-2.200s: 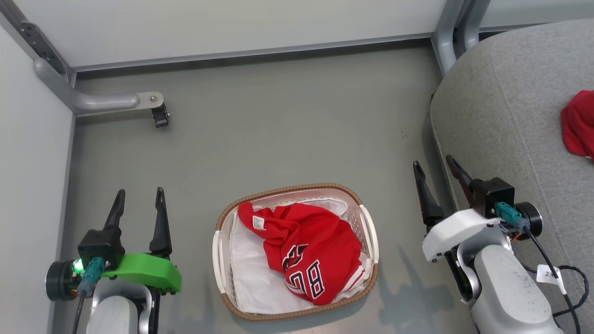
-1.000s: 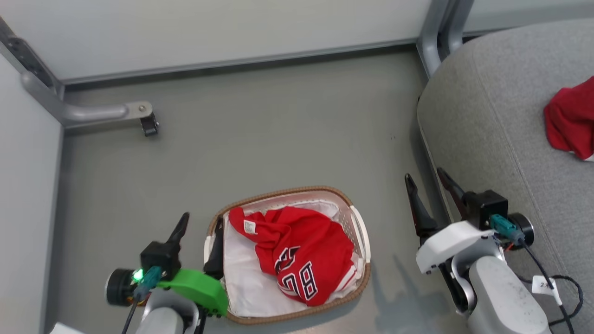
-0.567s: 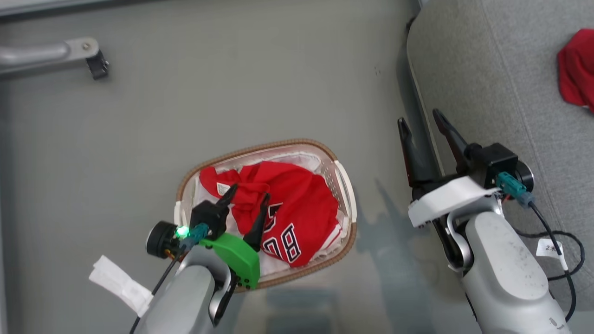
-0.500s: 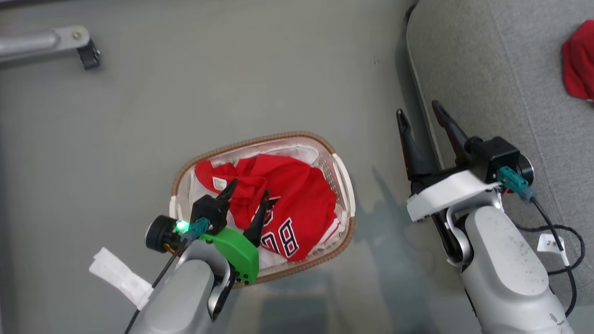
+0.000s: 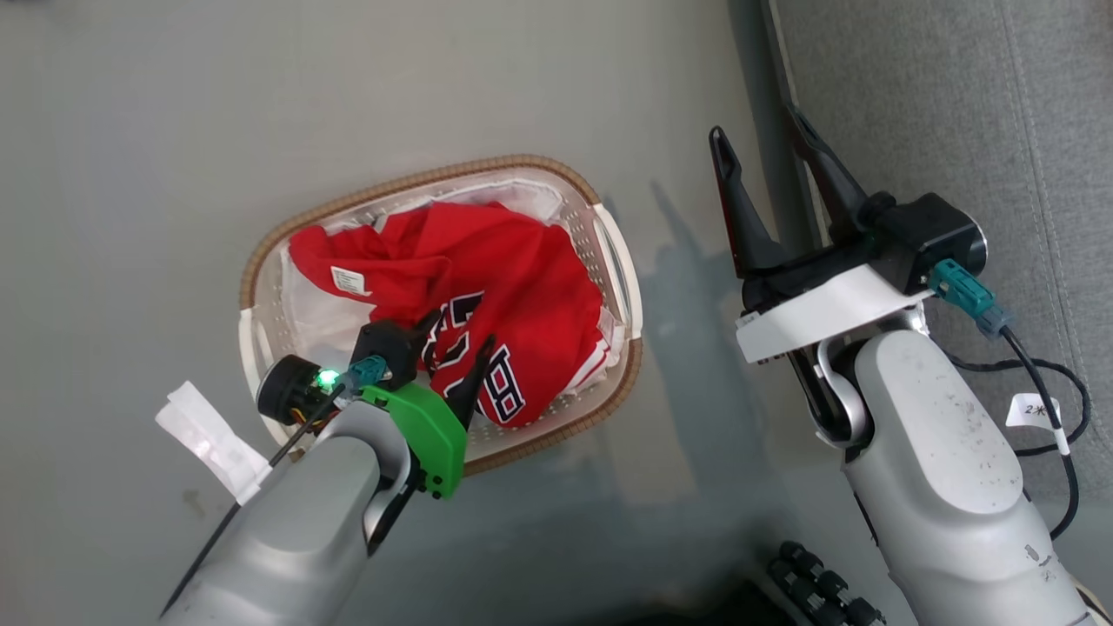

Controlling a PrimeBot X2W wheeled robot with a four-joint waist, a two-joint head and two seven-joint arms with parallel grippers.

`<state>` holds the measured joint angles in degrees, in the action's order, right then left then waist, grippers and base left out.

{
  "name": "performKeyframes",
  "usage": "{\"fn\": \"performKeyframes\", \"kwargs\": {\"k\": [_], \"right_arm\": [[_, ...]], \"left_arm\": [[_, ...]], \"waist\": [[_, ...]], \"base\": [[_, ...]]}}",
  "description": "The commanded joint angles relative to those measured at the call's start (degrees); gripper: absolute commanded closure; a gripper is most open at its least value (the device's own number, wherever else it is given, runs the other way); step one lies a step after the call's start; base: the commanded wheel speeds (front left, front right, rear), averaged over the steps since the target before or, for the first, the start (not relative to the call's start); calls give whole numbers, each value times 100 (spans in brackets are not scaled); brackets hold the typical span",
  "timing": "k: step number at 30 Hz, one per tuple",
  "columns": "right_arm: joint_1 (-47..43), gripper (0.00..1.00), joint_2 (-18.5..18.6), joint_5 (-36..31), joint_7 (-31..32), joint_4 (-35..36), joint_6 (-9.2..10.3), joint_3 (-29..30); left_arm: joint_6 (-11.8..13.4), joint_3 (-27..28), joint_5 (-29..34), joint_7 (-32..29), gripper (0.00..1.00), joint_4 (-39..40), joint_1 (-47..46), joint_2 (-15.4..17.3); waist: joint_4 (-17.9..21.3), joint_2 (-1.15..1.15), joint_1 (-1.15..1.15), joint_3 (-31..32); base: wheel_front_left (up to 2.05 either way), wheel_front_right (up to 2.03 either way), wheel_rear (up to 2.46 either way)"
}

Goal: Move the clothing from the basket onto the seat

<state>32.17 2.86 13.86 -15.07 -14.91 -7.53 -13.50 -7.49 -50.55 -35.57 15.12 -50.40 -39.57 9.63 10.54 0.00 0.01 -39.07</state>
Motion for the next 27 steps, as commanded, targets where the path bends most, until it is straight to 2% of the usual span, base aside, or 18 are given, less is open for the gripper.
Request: {"fn": "performKeyframes", "kwargs": {"k": [1, 9, 15, 27], "right_arm": [[96, 0, 13, 34, -14, 63, 8, -39], [230, 0, 15, 41, -14, 280, 8, -174], [273, 0, 14, 75, -14, 367, 8, -222], [332, 0, 15, 193, -14, 502, 8, -317]], "left_arm": [[1, -155, -176, 5, 0, -82, -187, 113], [1, -1198, -1162, -47, 0, -290, -629, 334], [1, -1763, -1684, -79, 0, -453, -927, 479], [1, -2226, -2269, -325, 0, -465, -1320, 617]], "waist": [[235, 0, -1, -391], [369, 0, -1, -743], [432, 0, -1, -922], [559, 0, -1, -1232]], "base": [[0, 0, 0], [0, 0, 0], [0, 0, 0], [0, 0, 0]]}}
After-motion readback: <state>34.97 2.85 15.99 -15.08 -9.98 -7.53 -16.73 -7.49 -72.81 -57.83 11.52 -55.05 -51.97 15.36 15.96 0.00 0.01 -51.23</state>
